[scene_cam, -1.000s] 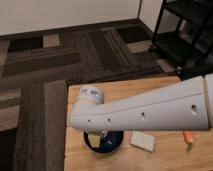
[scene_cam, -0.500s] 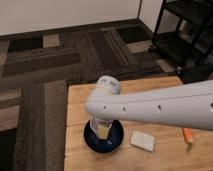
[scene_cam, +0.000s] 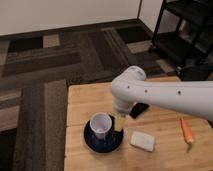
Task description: Place the ceramic cup in the ceramic bowl
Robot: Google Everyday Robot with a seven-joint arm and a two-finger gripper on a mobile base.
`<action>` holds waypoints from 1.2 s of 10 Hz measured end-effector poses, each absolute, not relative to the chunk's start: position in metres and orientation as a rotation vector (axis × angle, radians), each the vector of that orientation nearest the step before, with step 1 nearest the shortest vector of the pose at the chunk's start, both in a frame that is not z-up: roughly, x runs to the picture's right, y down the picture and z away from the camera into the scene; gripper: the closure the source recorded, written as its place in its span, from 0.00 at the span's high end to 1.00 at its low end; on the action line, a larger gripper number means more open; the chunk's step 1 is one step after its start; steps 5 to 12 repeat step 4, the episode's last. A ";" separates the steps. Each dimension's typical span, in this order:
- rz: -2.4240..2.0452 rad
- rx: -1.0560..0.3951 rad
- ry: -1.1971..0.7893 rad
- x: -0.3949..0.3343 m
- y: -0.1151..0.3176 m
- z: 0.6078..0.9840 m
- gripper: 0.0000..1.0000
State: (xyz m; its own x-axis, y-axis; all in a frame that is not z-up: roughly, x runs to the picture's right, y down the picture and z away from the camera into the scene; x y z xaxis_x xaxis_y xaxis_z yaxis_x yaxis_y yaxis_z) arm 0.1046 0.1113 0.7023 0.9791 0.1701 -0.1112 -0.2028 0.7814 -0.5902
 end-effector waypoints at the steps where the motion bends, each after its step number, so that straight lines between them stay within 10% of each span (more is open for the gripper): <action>1: 0.210 -0.653 0.065 0.114 0.106 0.706 0.77; 12: 0.209 -0.655 0.065 0.114 0.105 0.707 0.77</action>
